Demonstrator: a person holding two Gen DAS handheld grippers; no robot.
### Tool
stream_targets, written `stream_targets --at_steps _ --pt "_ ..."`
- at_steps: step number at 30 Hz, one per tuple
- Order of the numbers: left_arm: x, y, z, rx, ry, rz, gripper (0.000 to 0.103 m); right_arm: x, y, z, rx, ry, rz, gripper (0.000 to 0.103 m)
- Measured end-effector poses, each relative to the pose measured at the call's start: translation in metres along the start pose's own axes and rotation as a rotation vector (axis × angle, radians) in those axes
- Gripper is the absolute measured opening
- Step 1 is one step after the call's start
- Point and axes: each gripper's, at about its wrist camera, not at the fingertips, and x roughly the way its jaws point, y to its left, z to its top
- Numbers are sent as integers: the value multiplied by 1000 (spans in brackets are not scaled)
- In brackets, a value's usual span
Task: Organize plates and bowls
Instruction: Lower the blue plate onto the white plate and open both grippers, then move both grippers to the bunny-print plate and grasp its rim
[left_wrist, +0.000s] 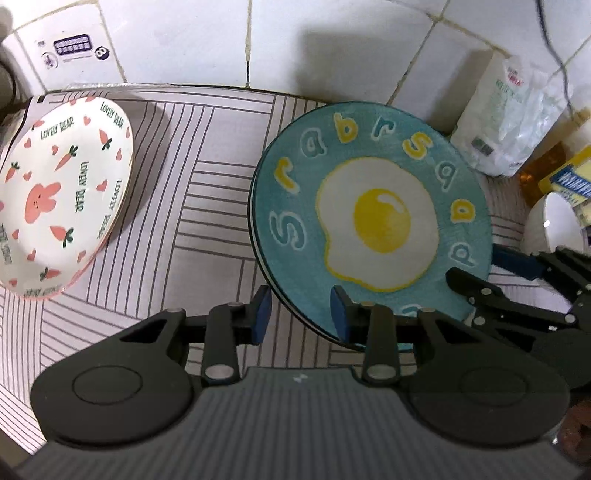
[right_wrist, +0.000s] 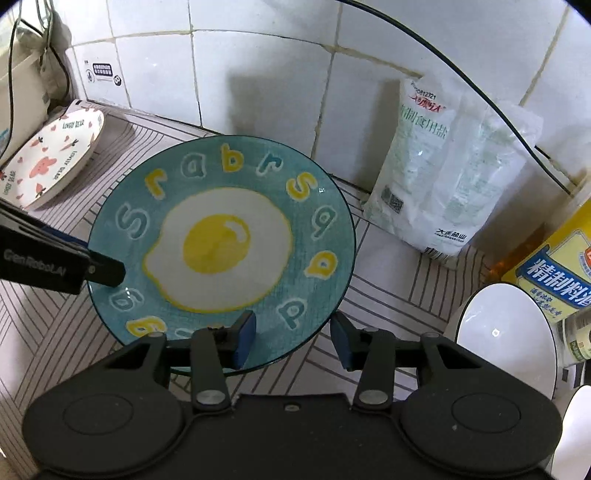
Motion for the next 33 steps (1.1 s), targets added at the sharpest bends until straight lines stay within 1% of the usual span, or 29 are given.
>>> stream_targets --at_steps 2,5,7,9,11,13,15,16,19,21,23,24,26,28,30,33 --pt "-9 0 -5 -19 -7 10 34 -6 -5 -4 35 -28 11 49" --pt "-25 2 -14 -37 -39 13 34 -25 -8 -11 58 -112 40 49" --pt "-40 5 -20 -60 -67 -9 34 -40 -7 -15 61 -165 61 49" --pt "-58 7 -28 -82 -91 -22 34 -51 -5 -17 68 -198 88 50" --pt "-75 6 -35 -74 -124 -10 34 -57 -4 -22 62 -222 111 50" --pt "-92 8 -42 -56 -156 2 34 -61 0 -28 59 -234 126 50" --pt "-106 9 -49 -37 -190 2 34 -65 1 -31 61 -246 160 50" --pt "-115 8 -54 -13 -214 11 34 -69 4 -32 54 -258 172 50" --pt "-134 9 -62 18 -242 32 36 -78 11 -34 40 -285 211 50" --pt "-145 14 -65 15 -259 38 38 -87 13 -34 42 -315 285 50" --pt "-157 20 -70 12 -282 55 39 -94 14 -31 41 -335 324 50" --pt "-161 23 -72 9 -291 66 41 -98 15 -29 46 -343 342 51" --pt "-170 32 -76 8 -301 92 41 -105 18 -25 51 -351 385 52" --pt "-176 42 -79 14 -307 118 42 -110 27 -22 22 -362 405 54" --pt "-180 55 -81 5 -307 140 43 -115 38 -18 -17 -364 417 60" --pt "-180 83 -82 -29 -297 139 44 -119 53 -10 -48 -365 447 64"
